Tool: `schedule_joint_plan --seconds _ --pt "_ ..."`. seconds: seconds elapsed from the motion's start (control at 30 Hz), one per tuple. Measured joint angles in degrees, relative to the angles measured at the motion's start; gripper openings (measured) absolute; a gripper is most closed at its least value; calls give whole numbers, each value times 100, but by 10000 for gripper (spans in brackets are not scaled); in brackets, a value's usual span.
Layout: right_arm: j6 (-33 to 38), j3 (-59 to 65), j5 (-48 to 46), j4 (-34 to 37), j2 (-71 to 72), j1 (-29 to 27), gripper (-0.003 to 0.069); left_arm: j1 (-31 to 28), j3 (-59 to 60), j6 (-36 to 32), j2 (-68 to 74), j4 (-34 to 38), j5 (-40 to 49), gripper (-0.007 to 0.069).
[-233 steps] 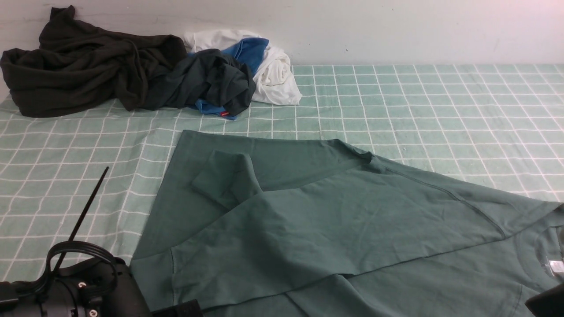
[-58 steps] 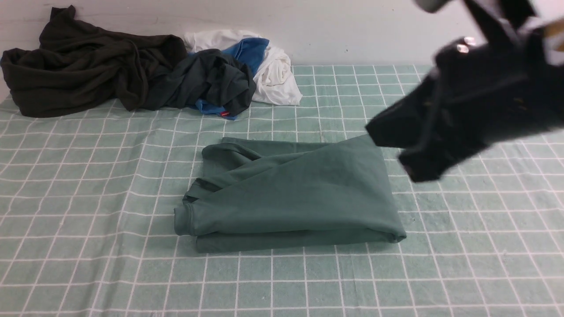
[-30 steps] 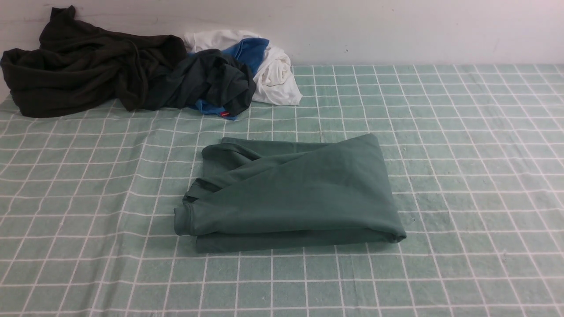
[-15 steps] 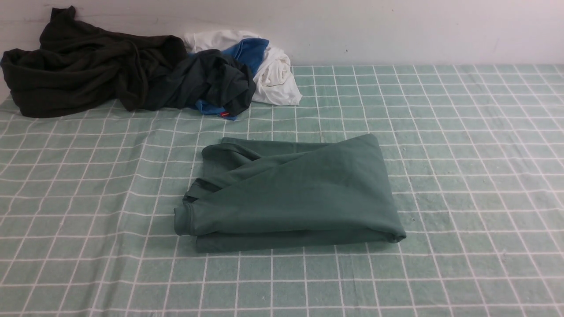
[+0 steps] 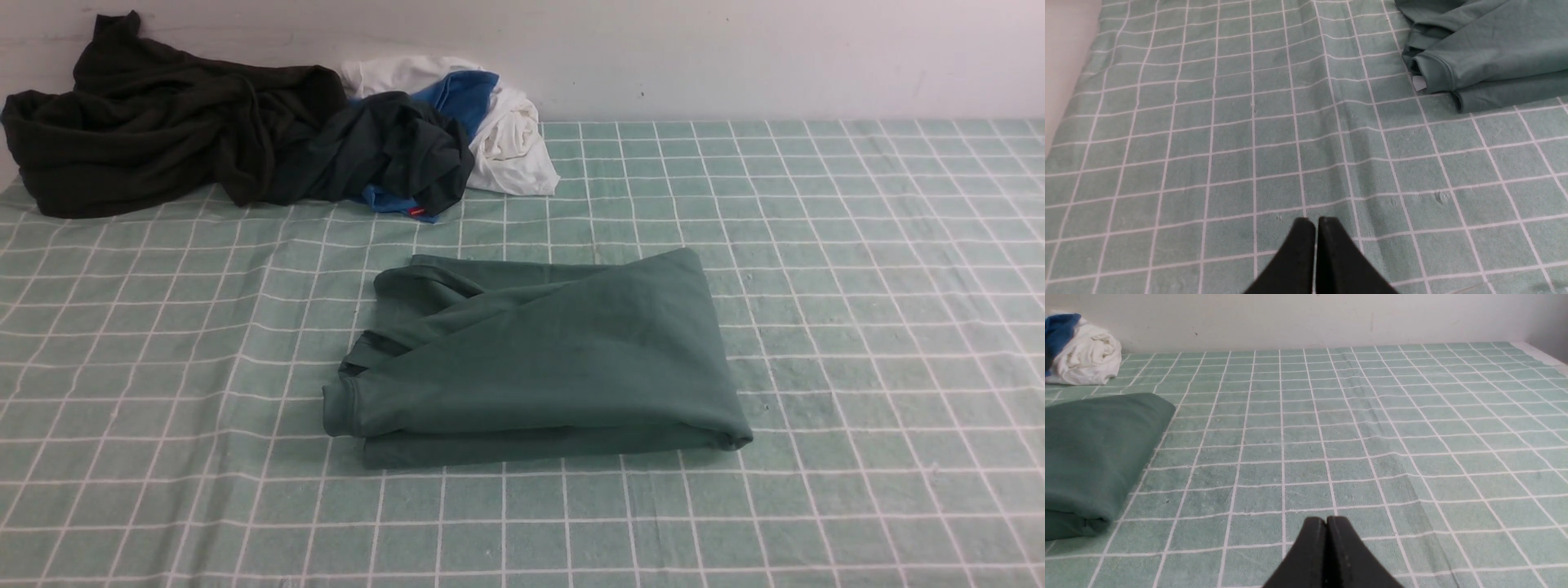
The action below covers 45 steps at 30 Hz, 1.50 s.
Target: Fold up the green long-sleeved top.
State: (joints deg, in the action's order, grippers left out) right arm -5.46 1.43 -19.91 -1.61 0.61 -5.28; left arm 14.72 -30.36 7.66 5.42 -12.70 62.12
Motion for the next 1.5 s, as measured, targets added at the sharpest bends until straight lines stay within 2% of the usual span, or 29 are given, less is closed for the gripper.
schedule_joint_plan --seconds 1.13,1.3,1.33,1.43,1.5 --pt "-13 -6 -28 -12 0 0 -14 13 6 0 -5 -1 -15 -3" --pt "-13 -6 -34 -16 0 0 -14 13 343 0 -24 25 -1338 -3" --pt "-13 -6 -34 -16 0 0 -14 -27 573 0 -61 30 -2065 -3" --pt "-13 -6 -39 -16 0 0 -14 -373 1286 0 -218 245 -3478 -3" --pt "-13 -6 -39 -16 0 0 -14 -801 1785 -19 -385 633 -4070 -3"
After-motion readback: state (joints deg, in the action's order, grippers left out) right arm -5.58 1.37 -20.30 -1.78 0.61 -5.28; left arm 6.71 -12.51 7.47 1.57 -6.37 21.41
